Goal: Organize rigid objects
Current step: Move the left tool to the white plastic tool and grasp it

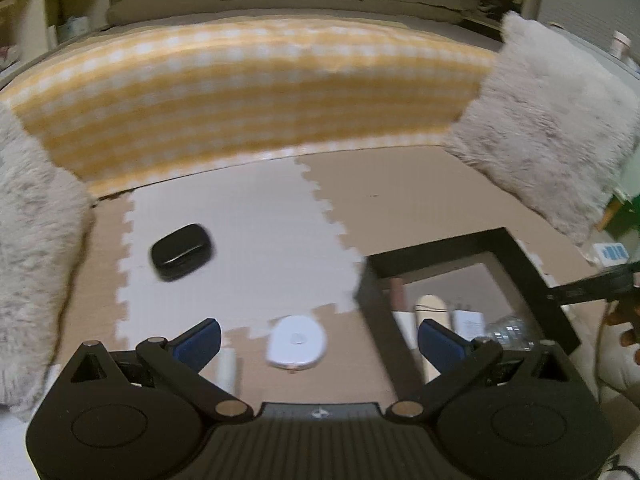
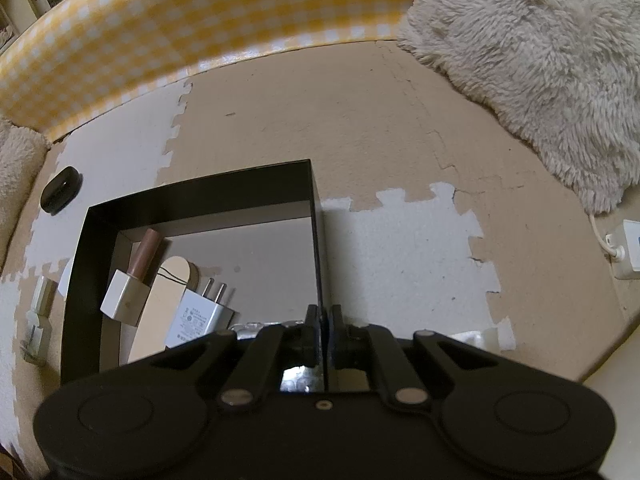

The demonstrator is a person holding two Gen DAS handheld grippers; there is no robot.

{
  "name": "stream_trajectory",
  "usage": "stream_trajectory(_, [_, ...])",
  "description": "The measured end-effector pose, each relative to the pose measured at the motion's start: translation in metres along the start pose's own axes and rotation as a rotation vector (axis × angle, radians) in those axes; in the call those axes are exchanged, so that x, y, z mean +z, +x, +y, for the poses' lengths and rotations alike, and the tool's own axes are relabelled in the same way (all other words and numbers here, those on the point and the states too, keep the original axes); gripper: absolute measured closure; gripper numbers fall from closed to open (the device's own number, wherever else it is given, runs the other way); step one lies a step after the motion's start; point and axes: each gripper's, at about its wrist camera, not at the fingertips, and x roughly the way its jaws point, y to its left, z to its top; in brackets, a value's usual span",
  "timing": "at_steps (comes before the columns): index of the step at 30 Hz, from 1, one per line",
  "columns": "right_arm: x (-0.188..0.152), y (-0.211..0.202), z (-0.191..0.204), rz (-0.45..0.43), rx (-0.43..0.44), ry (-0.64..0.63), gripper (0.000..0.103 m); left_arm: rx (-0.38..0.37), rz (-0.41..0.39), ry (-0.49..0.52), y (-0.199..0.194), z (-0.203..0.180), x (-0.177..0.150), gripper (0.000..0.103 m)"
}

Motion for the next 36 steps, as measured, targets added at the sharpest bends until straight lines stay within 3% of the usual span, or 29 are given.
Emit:
stream_trajectory(8, [0.0,0.0,-0.002,-0.002,0.004,0.016,0.098,0.067,0.065,-0.074,0.018,0.045,-0.018,0.0])
stream_trajectory(18, [-0.001,0.0,0.0,-0.001,-0.004,0.014,0.098,0.036,0.213,-0.101,0.047,0.066,-0.047,0.002])
stream_trajectory(26, [-0.001,0.0,0.0,-0.002,-0.005,0.01,0.098,0.069,0.289,-0.097,0.065,0.069,-0.058,0.038])
stream_trajectory(36, [-0.002,-0.001,0.001,0.002,-0.013,-0.003,0.098,0.101,0.303,-0.072,0.078,0.064,-0.062,0.055])
